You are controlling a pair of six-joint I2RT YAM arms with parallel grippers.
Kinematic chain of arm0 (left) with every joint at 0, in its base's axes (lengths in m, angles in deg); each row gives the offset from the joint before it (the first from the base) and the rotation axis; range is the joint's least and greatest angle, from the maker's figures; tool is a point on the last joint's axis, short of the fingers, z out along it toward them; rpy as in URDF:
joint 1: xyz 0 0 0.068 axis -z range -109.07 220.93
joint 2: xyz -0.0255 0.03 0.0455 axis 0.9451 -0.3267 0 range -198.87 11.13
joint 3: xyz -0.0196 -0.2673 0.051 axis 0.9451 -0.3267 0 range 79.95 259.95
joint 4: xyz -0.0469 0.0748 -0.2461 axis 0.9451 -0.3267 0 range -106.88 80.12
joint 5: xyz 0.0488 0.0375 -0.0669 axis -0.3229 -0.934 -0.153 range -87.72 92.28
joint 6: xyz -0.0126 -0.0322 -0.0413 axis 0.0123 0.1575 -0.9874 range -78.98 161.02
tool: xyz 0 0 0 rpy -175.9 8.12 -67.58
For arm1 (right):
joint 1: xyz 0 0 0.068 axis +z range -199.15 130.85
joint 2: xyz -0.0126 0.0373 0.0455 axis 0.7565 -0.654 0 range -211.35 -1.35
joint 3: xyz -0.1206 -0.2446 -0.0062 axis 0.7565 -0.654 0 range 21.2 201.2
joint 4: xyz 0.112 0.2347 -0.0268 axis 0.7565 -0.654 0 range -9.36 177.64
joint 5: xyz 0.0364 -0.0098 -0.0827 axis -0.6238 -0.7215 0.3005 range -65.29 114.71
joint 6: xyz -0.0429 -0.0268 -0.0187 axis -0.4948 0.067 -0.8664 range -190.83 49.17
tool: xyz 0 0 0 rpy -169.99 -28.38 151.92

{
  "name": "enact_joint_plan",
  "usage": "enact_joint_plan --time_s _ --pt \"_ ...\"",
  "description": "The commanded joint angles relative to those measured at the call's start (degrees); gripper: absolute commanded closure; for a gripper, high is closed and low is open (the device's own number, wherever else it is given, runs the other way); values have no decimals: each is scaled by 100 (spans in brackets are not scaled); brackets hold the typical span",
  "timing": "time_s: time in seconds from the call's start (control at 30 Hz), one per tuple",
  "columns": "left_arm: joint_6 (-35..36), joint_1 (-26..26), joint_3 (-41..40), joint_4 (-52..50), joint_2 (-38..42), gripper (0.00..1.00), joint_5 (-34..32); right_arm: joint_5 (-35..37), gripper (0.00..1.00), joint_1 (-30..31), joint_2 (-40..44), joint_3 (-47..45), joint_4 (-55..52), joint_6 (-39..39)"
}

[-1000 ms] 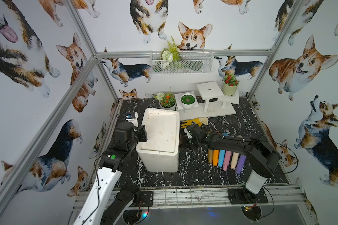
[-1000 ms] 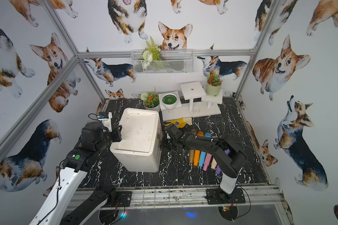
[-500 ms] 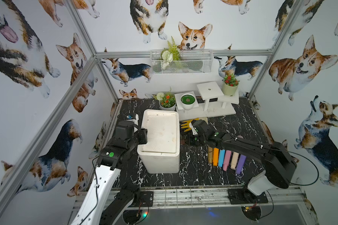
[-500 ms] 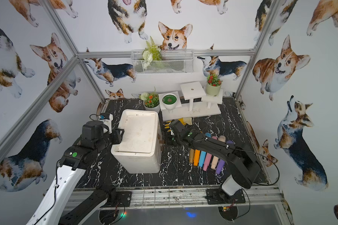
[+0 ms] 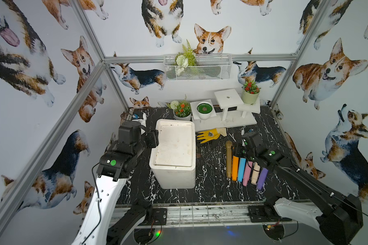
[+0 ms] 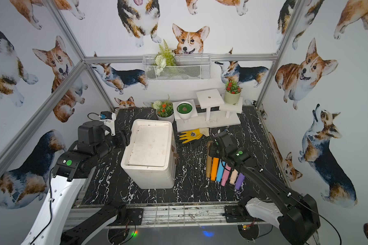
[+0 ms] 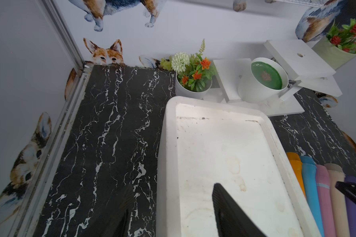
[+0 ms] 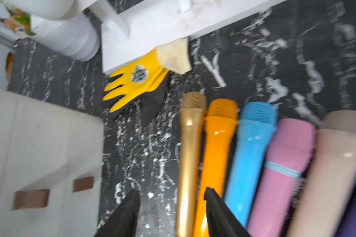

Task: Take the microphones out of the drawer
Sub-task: Reset both arms

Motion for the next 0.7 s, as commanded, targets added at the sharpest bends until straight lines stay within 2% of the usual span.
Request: enact_joint_plan --time_s 0.0,0.13,0.27,0.37,0.47,0.53,0.67 --pt "430 -127 258 -118 -120 29 -586 1151 31 -148 371 -283 -151 -505" --pt "610 -434 408 -56 -318 24 -856 2028 19 -465 745 -708 266 -798" --pt "671 -830 305 118 -393 23 -1158 2008 18 -1026 813 -1186 1164 -1364" --pt "680 -1207 13 378 -373 17 -1320 1987 17 -1458 690 -1572 1968 -1656" --pt "630 -1567 -449 744 -373 13 -1364 1800 17 -1835 407 -1910 2826 -1950" --pt "475 -1880 -919 1044 -403 12 -1348 1614 17 -2081 157 -1786 2898 -2035" --pt "19 -2460 -2127 1920 -448 3 -1275 1712 17 -2157 -380 -2027 3911 -2474"
